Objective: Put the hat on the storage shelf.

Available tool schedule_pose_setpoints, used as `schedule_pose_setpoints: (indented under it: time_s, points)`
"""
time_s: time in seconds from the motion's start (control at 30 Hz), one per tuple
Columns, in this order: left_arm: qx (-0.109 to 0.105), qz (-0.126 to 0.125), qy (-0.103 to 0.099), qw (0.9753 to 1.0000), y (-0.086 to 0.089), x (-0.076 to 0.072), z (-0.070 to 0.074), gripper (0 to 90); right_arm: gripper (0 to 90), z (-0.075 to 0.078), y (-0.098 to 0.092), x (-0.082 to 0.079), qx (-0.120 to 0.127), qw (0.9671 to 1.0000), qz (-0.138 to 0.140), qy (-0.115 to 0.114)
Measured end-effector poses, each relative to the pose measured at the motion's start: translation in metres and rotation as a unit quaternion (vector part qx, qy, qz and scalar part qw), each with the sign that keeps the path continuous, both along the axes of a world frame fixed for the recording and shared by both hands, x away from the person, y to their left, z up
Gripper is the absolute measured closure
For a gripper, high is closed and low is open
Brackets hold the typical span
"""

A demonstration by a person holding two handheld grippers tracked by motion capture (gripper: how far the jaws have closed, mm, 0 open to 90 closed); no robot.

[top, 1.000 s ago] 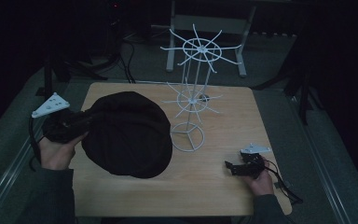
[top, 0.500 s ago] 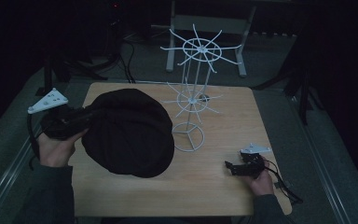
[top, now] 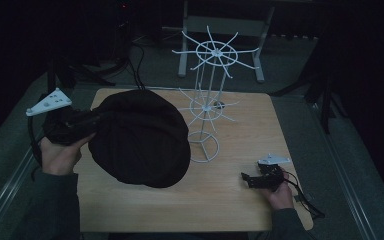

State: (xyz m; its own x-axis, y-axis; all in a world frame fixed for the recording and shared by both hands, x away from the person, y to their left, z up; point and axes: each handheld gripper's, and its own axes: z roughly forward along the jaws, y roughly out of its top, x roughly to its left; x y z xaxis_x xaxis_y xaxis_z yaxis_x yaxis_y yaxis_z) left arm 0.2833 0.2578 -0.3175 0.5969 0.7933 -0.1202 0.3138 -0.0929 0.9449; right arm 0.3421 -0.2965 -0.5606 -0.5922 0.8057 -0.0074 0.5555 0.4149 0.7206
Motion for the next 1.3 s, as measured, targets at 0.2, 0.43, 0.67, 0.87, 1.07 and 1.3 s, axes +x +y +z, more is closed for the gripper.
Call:
schedule_pose_setpoints:
  time_s: [0.2,0.43,0.67,0.87,1.07,1.3]
  points:
    - [-0.006,-0.005,-0.004,1.0000,-0.001,0.001,0.006,74.6,13.5,0.000,0.000,0.000,0.000,1.0000,0.000,0.001]
    - [-0.010,-0.011,-0.007,0.9999,-0.004,0.003,0.012,74.5,13.6,0.000,0.000,0.000,0.000,1.0000,0.000,0.001]
    - [-0.007,-0.016,-0.012,0.9998,-0.007,0.005,0.017,74.5,13.5,0.000,0.000,0.000,0.000,1.0000,0.000,0.001]
    - [-0.015,-0.020,-0.019,0.9995,-0.008,0.006,0.021,74.5,13.5,0.000,0.000,0.000,0.000,1.0000,0.000,0.001]
    - [-0.024,-0.024,-0.024,0.9991,-0.009,0.008,0.024,74.4,13.6,0.000,0.000,0.000,0.000,1.0000,0.000,0.001]
    - [-0.025,-0.027,-0.029,0.9989,-0.010,0.009,0.028,74.4,13.5,0.000,0.000,0.000,0.000,1.0000,0.000,0.001]
